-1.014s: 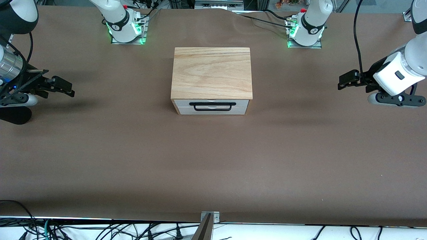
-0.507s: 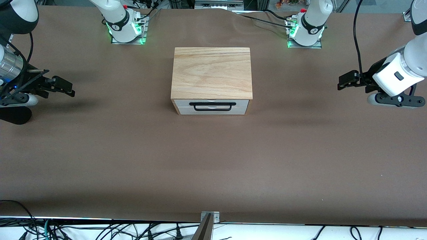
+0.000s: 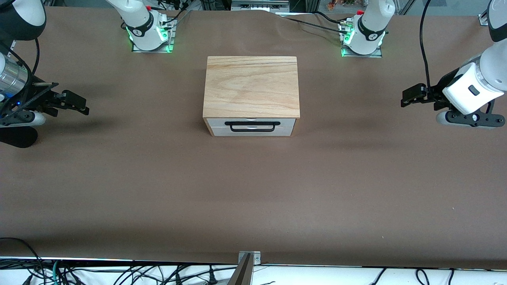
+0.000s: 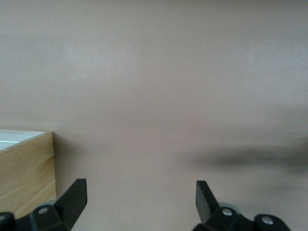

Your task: Pull top drawer with both arms simultaneously

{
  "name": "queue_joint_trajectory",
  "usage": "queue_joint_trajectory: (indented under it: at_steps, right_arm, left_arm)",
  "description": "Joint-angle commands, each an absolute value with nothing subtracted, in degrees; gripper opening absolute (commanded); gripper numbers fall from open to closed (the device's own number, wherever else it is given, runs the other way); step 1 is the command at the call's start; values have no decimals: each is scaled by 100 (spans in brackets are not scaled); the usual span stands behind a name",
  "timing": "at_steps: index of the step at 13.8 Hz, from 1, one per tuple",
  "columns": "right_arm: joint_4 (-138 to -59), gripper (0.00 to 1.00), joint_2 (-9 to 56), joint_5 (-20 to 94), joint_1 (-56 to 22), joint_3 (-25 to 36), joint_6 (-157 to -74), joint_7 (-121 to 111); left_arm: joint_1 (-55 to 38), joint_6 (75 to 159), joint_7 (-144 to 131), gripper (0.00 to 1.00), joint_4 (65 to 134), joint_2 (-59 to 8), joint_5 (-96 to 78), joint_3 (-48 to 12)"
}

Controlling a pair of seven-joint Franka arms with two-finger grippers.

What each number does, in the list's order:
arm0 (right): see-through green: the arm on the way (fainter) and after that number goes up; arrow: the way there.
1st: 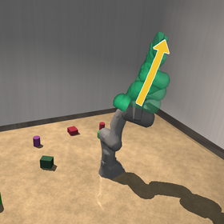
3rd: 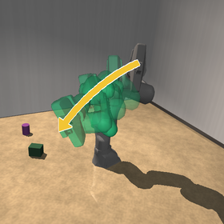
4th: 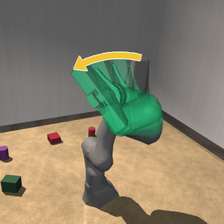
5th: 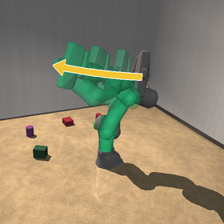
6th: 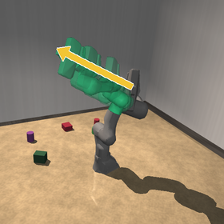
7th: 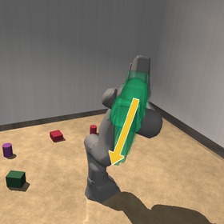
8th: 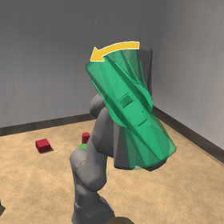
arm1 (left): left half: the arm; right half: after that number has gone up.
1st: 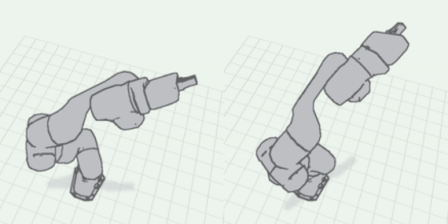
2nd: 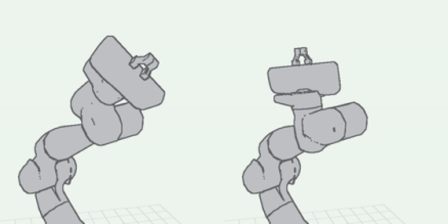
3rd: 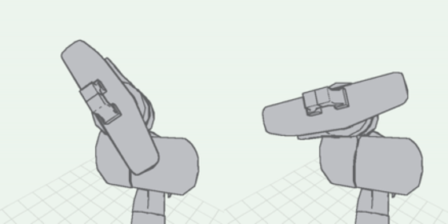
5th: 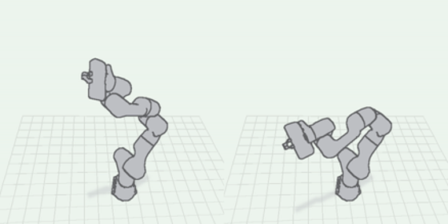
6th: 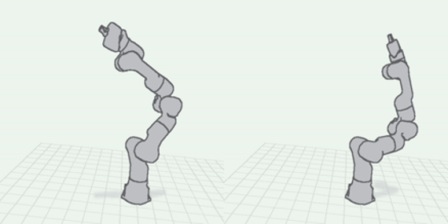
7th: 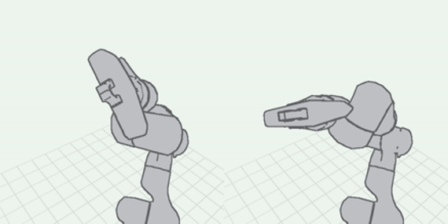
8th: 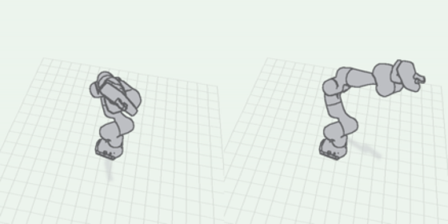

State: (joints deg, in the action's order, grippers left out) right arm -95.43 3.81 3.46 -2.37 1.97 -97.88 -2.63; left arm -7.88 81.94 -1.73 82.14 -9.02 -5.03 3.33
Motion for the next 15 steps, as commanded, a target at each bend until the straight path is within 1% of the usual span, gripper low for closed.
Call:
queue_joint_trajectory:
  at_steps: [1, 9, 11, 15]
  right_arm:
    - [-9475, 100, 387, 334, -211, 158, -9703, -334]
    - [-9475, 100, 387, 325, -228, 150, -9694, -308]
    - [-9475, 100, 387, 325, -342, 149, -9694, -334]
    - [-9483, 100, 474, 360, -518, 141, -9370, -351]
  left_arm:
    - [-765, 8244, -123, 100, 8218, -896, -448, 316]
    - [-809, 8244, -193, 100, 8200, -896, -457, 308]
    - [-800, 8244, -158, 100, 8200, -905, -466, 308]
    - [-800, 8235, -132, 100, 8209, -1010, -868, 299]
